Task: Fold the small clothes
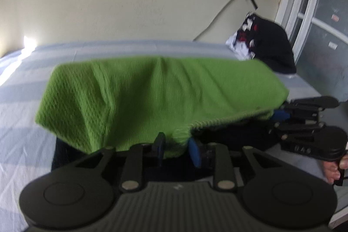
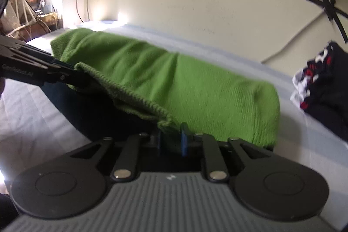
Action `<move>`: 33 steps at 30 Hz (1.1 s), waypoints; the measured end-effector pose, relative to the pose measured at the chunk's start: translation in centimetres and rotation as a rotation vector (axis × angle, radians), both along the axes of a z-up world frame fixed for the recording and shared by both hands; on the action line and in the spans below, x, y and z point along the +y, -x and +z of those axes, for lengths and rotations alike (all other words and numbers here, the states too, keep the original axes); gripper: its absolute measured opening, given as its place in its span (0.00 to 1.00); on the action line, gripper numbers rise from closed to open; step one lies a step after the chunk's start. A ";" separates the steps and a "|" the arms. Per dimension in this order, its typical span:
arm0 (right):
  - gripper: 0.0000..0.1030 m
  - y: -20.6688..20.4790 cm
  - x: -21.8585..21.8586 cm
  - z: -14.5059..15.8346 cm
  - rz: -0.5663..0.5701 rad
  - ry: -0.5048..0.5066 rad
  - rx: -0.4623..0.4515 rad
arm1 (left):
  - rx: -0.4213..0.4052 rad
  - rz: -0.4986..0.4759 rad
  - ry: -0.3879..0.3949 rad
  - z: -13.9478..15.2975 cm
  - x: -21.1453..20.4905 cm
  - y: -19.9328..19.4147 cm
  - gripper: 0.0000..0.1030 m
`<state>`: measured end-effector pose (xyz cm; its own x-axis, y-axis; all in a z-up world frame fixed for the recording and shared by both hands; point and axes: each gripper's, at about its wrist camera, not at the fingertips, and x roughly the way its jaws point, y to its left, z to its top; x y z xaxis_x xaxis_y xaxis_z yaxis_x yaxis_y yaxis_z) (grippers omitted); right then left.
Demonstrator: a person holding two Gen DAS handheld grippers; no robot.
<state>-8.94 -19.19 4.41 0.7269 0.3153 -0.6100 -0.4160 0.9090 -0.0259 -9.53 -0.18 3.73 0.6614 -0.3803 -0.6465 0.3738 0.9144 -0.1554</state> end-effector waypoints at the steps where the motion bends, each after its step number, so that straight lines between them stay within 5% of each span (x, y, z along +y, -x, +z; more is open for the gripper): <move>1: 0.31 0.5 -0.1 -0.1 -0.010 -0.011 -0.029 | -0.020 0.001 -0.001 0.1 0.2 0.5 0.27; 4: 0.52 1.5 -0.7 1.7 0.004 -0.051 -0.028 | -0.060 -0.020 0.016 2.0 1.5 2.5 0.43; 8: 0.53 3.5 -2.2 3.8 0.029 -0.130 -0.083 | -0.167 0.001 0.087 5.1 4.4 4.7 0.48; 11: 0.52 2.6 -3.0 5.1 -0.026 -0.182 -0.110 | -0.165 0.043 0.099 6.0 4.7 2.8 0.44; 14: 0.52 -0.2 -2.6 4.9 -0.095 -0.209 -0.121 | -0.140 0.058 0.050 4.7 4.2 -1.2 0.29; 18: 0.51 -6.1 -3.1 0.7 -0.254 -0.115 -0.026 | 0.015 0.163 0.021 -0.1 4.6 -8.9 0.06; 22: 0.51 -6.5 -5.3 -0.9 -0.305 -0.266 -0.038 | 0.027 0.191 0.151 -1.0 6.2 -9.5 0.06; 29: 0.55 -5.9 -4.2 -1.1 -0.286 -0.207 -0.068 | -0.177 0.168 -0.012 -2.3 3.9 -6.4 0.06; 33: 0.55 -6.1 -4.6 -1.0 -0.287 -0.232 -0.066 | -0.197 0.134 -0.033 -2.1 3.8 -5.9 0.21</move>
<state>-2.82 -23.79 3.37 0.8410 0.2176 -0.4953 -0.1478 0.9731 0.1765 -3.63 3.61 1.65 0.8191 -0.2613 -0.5106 0.2688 0.9613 -0.0607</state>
